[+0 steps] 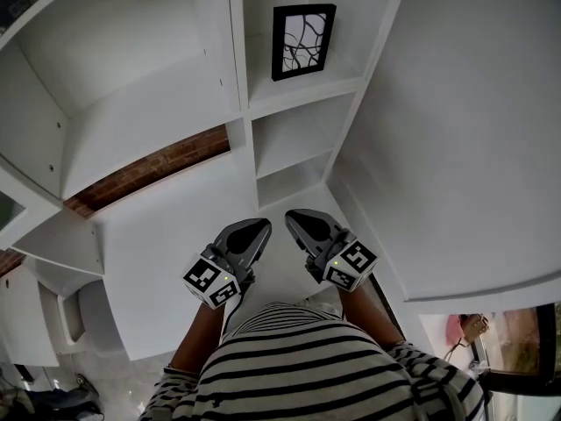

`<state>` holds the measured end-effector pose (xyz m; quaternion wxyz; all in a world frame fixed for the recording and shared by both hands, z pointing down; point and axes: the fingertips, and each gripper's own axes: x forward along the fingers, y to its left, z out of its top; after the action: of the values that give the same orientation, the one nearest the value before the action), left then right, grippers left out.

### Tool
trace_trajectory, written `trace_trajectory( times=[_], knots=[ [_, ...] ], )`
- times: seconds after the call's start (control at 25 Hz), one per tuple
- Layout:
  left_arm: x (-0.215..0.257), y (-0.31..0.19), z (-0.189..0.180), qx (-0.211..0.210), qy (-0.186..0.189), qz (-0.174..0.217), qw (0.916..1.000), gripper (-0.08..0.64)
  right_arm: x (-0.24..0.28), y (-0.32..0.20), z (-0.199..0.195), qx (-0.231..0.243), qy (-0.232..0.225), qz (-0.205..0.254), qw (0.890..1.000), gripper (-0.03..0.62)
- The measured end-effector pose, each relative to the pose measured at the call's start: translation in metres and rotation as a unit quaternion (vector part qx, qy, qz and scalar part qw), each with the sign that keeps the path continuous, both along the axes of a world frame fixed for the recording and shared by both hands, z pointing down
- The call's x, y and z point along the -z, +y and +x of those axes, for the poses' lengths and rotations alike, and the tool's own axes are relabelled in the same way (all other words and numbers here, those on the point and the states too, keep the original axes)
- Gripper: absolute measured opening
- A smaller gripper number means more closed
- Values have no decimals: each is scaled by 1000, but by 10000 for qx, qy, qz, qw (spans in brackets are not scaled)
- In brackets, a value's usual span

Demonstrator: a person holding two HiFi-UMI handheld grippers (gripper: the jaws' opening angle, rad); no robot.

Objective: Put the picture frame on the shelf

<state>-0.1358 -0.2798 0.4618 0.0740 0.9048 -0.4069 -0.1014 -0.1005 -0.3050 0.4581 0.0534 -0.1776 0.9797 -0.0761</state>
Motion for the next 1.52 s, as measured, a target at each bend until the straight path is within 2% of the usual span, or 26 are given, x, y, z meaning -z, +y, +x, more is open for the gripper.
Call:
trace_trajectory(
  times=[0.56, 0.92, 1.52],
  knots=[
    [-5, 46, -14, 81, 195, -9, 9998, 20, -13, 60, -26, 714, 134, -71, 9973, 8],
    [2, 48, -20, 41, 206, 109, 9997, 20, -13, 64, -36, 794, 226, -3, 9966, 8],
    [-2, 41, -16, -102, 150, 65, 9998, 20, -17, 59, -36, 758, 384, 141, 9963, 6]
  ],
)
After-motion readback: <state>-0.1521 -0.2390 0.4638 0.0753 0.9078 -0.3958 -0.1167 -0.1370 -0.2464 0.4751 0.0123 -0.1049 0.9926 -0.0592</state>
